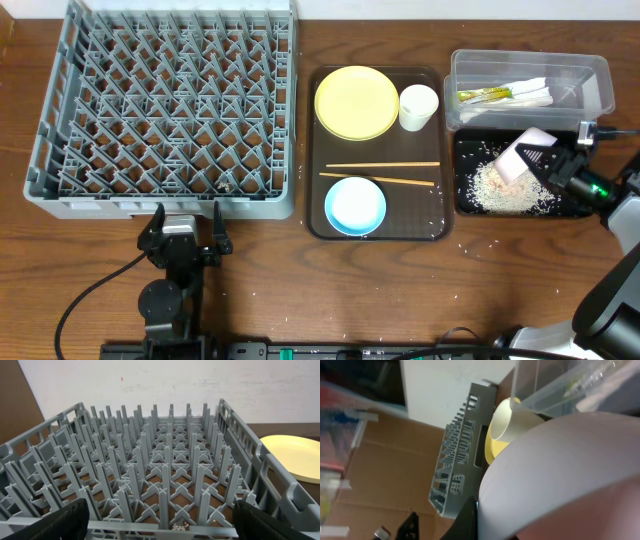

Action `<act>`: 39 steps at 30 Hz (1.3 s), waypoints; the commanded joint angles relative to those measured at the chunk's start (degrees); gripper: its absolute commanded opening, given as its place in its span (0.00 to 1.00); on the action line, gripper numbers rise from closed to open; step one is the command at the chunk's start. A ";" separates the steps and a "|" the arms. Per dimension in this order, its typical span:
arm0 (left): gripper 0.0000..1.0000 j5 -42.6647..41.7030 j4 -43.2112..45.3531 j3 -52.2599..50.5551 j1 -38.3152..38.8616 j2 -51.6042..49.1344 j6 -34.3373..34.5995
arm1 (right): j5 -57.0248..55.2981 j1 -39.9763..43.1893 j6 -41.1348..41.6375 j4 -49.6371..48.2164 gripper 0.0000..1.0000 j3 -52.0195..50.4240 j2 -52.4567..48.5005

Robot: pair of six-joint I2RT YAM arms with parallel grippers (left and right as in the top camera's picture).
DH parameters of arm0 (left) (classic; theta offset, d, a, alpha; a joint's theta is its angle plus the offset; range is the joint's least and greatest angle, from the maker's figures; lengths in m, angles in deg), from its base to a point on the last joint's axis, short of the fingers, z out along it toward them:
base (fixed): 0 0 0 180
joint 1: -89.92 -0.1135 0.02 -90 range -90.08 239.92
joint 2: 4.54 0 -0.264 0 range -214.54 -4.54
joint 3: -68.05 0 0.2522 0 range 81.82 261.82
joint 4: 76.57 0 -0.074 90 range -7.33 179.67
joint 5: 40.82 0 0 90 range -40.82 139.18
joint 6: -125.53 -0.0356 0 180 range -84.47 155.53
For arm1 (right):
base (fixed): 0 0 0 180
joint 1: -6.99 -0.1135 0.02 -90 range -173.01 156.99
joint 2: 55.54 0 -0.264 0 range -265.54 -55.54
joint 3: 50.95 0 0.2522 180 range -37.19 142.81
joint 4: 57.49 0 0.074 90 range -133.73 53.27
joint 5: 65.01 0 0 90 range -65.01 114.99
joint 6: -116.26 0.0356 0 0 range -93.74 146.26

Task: Sort waste into correct bins and load items into the dishwasher
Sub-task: 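Tip the pink bowl over the black tray to dump the rice, then return the pink bowl to the brown tray and release it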

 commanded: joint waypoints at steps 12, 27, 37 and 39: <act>0.93 -1.01 -2.01 -0.90 0.24 0.37 -0.33 | -28.22 -23.28 9.75 9.70 0.02 2.91 27.74; 0.93 -1.01 -2.01 -0.90 0.24 0.37 -0.35 | -69.57 -56.85 7.91 38.29 0.01 17.05 17.35; 0.93 -1.01 -2.01 -0.90 0.24 0.37 -0.33 | -66.45 -60.11 6.97 40.26 0.01 17.03 3.98; 0.93 -1.01 -2.01 -0.90 0.24 0.37 -0.33 | -66.47 -61.07 7.02 40.15 0.01 17.03 2.01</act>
